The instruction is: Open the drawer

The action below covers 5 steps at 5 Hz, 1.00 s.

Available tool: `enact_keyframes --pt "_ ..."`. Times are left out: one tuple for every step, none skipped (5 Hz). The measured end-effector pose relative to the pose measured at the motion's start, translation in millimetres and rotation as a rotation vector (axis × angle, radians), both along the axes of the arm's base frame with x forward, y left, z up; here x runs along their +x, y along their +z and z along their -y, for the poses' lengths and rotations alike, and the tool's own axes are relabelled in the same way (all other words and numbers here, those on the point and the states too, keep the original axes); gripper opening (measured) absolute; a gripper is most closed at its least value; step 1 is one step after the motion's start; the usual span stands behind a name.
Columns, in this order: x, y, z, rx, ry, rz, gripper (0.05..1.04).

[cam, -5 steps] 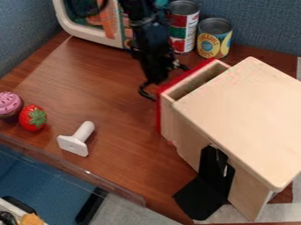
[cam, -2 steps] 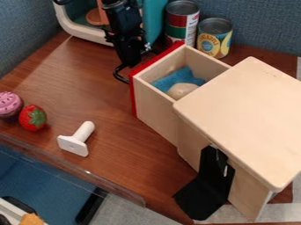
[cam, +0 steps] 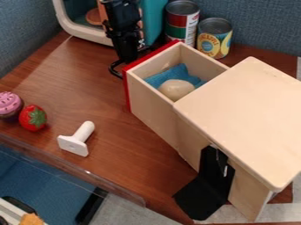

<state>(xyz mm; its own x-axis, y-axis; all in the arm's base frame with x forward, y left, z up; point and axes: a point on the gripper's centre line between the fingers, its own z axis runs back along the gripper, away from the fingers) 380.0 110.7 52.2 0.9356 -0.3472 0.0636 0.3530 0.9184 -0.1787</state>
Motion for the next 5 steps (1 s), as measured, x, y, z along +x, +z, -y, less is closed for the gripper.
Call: enact_keyframes --pt "-1 0.7 4 -0.005 -0.06 -0.012 0.107" --pt "-1 -0.4 4 0.008 -0.067 -0.007 0.107" --pt "0 -3.1 5 0.002 -0.054 0.004 0.106" --pt "3 -0.9 7 -0.011 -0.037 0.015 0.106" --pt "9 -1.1 10 -0.041 -0.003 0.027 0.106"
